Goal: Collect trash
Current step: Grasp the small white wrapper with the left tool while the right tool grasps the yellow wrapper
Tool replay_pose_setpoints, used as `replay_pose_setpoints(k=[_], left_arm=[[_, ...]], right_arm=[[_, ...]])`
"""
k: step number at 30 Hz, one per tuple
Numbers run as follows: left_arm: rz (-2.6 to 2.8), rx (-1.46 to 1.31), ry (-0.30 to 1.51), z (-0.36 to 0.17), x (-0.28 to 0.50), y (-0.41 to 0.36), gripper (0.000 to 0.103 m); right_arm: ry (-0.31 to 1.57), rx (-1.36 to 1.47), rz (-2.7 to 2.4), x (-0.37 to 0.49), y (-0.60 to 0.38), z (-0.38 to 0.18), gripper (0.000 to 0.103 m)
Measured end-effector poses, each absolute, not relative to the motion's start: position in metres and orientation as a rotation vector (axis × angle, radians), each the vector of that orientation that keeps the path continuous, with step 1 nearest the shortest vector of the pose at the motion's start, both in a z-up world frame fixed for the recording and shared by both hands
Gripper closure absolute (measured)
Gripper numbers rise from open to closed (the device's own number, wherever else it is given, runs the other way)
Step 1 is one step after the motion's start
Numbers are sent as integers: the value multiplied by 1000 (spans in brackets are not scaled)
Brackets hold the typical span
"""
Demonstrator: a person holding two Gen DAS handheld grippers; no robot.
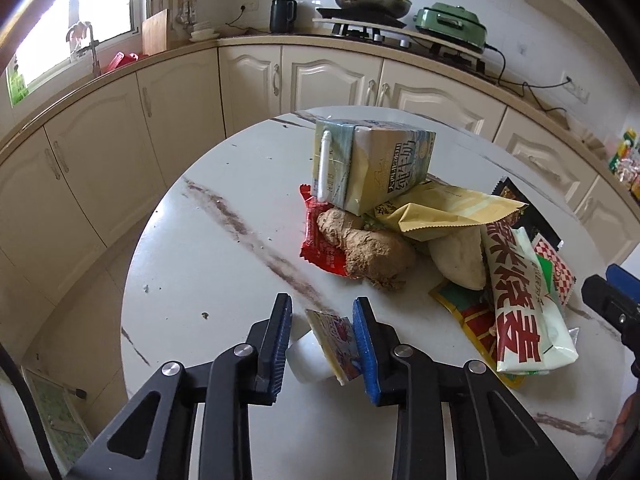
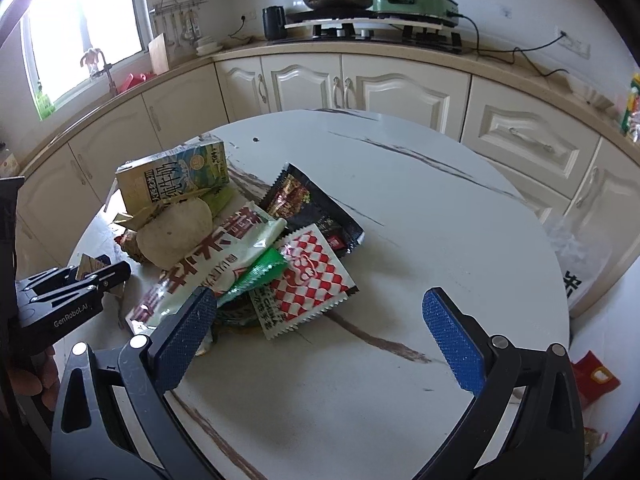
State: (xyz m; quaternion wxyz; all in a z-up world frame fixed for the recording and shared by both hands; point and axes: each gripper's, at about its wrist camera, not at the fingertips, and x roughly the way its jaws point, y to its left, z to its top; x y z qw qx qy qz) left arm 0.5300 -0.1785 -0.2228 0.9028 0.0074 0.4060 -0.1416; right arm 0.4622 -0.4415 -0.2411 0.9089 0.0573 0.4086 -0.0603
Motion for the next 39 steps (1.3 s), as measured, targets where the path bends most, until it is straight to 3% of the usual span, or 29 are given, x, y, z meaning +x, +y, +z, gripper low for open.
replay_pose_setpoints(k=[9, 17, 19, 21, 26, 30, 39], left_arm=[[-356, -41, 823, -219, 520, -121, 81], [-433, -57, 797, -208, 495, -94, 84], [-464, -62, 790, -207, 493, -94, 85], [-485, -57, 785, -205, 490, -93, 85], [-520, -57, 767, -202, 479, -85, 85], [-538, -79, 754, -195, 472, -72, 85], [-567, -98, 708, -176, 442, -49, 85]], right_arm=[[810, 60, 25, 504, -381, -228, 0], [823, 405, 82, 541, -383, -252, 2], [823, 425, 86, 547, -381, -257, 15], [854, 434, 82, 553, -381, -266, 41], [806, 404, 88, 548, -385, -267, 89], [763, 341, 89, 536, -384, -252, 97], [666, 294, 56, 497, -386, -210, 98]])
